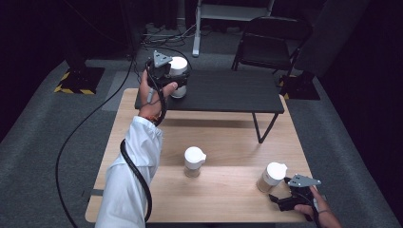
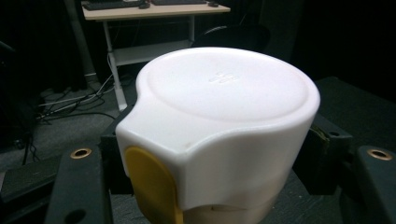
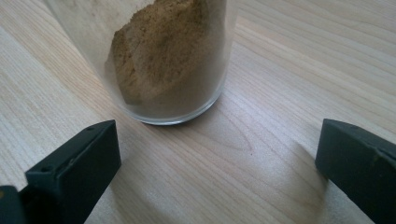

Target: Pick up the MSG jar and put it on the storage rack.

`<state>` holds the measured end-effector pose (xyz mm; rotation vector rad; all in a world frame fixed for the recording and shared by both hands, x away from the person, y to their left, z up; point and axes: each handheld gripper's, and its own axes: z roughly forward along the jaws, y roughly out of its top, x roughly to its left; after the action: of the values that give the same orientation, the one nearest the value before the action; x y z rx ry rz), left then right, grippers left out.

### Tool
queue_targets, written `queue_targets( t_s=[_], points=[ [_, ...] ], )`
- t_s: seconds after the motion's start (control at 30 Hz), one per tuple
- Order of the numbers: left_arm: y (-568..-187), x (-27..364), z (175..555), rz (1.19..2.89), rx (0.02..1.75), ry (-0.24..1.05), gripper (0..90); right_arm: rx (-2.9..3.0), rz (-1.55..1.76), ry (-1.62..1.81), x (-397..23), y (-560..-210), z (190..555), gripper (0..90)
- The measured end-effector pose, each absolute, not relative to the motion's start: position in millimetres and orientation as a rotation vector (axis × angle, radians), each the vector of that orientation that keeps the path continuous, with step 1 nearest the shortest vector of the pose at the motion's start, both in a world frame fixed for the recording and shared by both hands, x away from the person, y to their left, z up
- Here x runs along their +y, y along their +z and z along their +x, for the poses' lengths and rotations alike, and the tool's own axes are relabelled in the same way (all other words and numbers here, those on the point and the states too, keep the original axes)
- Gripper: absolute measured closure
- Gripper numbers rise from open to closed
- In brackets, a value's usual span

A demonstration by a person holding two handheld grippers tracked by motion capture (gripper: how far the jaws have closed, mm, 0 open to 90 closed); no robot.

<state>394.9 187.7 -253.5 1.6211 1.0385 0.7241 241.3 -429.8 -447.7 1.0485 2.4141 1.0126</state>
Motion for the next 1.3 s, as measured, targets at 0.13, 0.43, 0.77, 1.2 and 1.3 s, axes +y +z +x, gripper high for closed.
queue_targets(
  t_s=[0.13, 0.43, 0.77, 1.2, 1.3],
  points=[
    [-253.4, 187.1, 396.7, 1.625, 1.031, 0.725, 29.4, 2.414, 1.048, 1.012, -429.8, -447.7, 241.3, 0.0],
    [-259.3, 189.0, 396.1, 1.604, 1.027, 0.721, 28.5, 2.414, 1.05, 1.012, -429.7, -447.6, 241.1, 0.0],
    [-266.7, 189.6, 395.4, 1.606, 1.031, 0.718, 22.9, 2.414, 1.049, 1.012, -429.8, -447.7, 241.0, 0.0],
    [-275.2, 191.3, 396.9, 1.611, 1.042, 0.692, 1.9, 2.414, 1.05, 1.012, -429.8, -447.6, 241.1, 0.0],
    [-276.2, 192.8, 396.1, 1.617, 1.038, 0.691, 1.2, 2.414, 1.049, 1.012, -429.8, -447.6, 241.1, 0.0]
  ],
)
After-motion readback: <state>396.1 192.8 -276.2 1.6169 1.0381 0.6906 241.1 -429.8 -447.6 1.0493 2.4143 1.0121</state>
